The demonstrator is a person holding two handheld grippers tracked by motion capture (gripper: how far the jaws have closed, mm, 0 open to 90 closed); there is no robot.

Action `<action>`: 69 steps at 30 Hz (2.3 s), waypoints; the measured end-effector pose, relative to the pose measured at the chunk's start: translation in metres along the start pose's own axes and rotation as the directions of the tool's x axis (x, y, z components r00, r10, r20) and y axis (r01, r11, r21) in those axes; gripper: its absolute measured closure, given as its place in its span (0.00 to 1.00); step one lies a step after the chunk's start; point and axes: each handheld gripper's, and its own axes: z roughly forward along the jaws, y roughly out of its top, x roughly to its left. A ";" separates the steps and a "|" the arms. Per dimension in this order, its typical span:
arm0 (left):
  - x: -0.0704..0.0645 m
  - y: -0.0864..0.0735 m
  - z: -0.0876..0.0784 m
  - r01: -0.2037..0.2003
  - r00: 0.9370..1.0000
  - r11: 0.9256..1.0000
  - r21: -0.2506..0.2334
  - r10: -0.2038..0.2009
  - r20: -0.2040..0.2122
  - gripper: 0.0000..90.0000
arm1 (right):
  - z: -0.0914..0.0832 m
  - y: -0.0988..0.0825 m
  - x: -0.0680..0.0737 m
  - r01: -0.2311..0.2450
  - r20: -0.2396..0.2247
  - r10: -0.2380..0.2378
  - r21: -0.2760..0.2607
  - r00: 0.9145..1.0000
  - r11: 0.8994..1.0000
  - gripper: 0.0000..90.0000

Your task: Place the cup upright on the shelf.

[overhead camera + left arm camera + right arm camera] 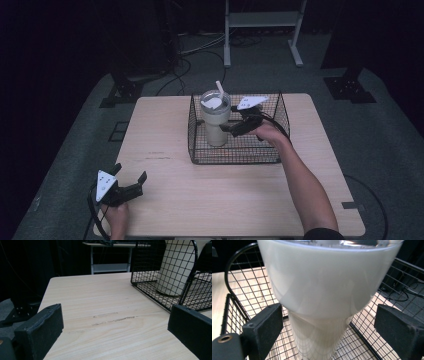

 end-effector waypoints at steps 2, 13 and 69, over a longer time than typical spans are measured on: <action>-0.001 0.000 0.000 0.000 1.000 1.000 -0.001 0.000 0.000 0.00 | -0.003 0.000 0.000 -0.003 0.010 0.003 0.001 1.000 1.000 0.09; -0.001 0.000 0.000 -0.002 1.000 1.000 0.000 0.002 0.000 0.00 | -0.024 0.004 0.004 -0.028 0.074 0.029 -0.009 0.997 1.000 0.09; -0.004 0.000 0.001 -0.021 1.000 1.000 0.008 0.021 -0.007 0.00 | -0.140 -0.028 0.043 -0.106 0.109 0.111 -0.046 0.988 0.993 0.14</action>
